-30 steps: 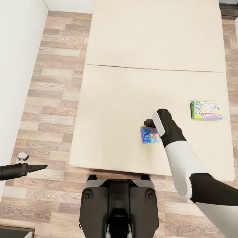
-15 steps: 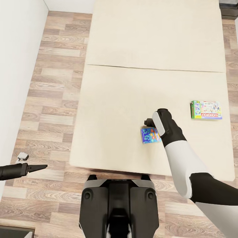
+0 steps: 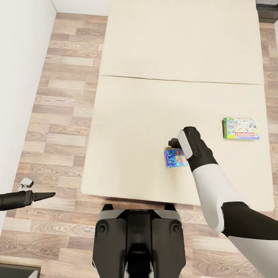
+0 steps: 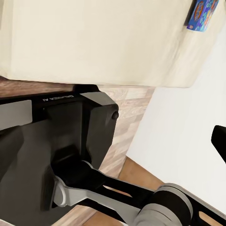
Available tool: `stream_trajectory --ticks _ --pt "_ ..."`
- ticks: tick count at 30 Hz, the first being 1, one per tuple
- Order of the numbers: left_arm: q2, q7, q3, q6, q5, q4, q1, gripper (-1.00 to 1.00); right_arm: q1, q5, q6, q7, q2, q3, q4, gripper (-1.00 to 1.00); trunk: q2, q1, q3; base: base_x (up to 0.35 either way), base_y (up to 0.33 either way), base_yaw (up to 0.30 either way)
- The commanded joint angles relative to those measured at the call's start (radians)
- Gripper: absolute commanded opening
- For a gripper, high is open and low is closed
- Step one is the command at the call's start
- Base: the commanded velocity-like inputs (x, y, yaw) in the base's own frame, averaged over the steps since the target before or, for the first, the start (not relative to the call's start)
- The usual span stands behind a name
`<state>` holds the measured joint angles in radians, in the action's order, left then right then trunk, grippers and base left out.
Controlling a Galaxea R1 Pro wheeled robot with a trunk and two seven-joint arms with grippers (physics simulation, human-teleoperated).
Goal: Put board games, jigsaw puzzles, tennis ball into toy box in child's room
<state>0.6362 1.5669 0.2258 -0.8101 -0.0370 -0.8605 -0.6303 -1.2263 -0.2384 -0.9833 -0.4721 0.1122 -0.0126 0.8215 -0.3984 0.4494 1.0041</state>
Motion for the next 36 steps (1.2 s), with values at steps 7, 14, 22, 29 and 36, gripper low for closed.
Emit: stream_trajectory --ticks 7,14,22,29,36 --pt "0.000 0.004 0.000 -0.011 0.000 0.000 0.000 1.00 -0.002 -0.010 -0.002 -0.009 0.004 0.001 0.001 1.00 -0.002 0.001 0.003 0.000 0.000 0.000" --pt "0.000 0.004 -0.001 -0.011 0.000 0.000 0.000 1.00 -0.004 -0.009 -0.002 -0.008 0.004 0.003 0.000 1.00 -0.002 0.001 0.012 0.000 0.000 0.000" --pt "-0.001 0.004 -0.001 -0.011 0.000 0.000 0.000 1.00 -0.026 -0.010 -0.002 -0.008 0.004 0.005 -0.001 1.00 -0.002 0.001 0.021 0.000 0.000 0.000" --pt "-0.001 0.004 0.000 -0.011 0.000 0.000 0.000 1.00 -0.029 -0.010 -0.002 -0.008 0.004 0.005 -0.001 1.00 -0.002 0.001 0.022 0.000 0.000 0.000" --pt "-0.001 0.004 -0.001 -0.011 0.000 0.000 0.000 1.00 -0.031 -0.010 -0.002 -0.008 0.004 0.005 -0.001 1.00 -0.002 0.001 0.028 0.000 0.000 0.000"
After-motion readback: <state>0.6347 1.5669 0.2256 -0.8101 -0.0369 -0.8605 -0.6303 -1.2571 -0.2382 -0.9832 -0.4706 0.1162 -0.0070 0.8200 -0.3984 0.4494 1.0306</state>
